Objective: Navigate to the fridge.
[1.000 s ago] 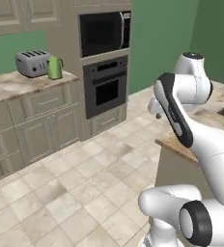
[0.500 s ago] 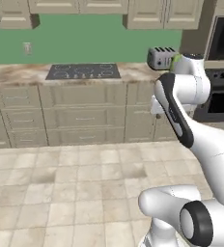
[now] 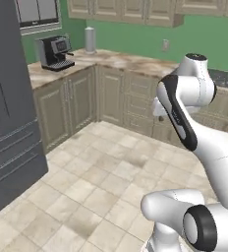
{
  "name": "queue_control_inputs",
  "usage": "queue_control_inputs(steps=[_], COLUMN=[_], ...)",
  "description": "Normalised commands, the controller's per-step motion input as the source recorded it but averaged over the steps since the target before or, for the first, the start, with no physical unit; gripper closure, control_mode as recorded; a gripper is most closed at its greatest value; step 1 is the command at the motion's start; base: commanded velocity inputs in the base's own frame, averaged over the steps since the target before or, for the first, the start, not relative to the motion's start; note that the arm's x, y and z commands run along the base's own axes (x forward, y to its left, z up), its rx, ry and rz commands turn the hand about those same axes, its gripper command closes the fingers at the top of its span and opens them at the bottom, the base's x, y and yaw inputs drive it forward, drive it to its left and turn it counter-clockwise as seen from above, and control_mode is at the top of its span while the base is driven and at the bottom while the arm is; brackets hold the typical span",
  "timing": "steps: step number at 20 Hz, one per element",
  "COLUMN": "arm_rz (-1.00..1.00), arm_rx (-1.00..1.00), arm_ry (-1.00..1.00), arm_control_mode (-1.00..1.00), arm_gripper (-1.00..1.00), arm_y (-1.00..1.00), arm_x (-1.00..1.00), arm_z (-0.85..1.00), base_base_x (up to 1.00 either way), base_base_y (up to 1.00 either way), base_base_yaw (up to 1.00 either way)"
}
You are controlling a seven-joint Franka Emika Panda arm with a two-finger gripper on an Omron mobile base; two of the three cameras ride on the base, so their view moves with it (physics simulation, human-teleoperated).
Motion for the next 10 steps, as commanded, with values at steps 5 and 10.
queue_control_inputs(steps=[5,10], arm_rz=[0.0,0.0], arm_rx=[0.0,0.0], arm_ry=[0.0,0.0], arm_control_mode=[1.0,1.0], arm_gripper=[-1.0,-1.0], arm_y=[0.0,0.0], arm_x=[0.0,0.0], arm_z=[0.0,0.0], base_base_x=[-0.03,-0.07], base_base_y=[0.14,0.11], base_base_yaw=[0.99,0.94])
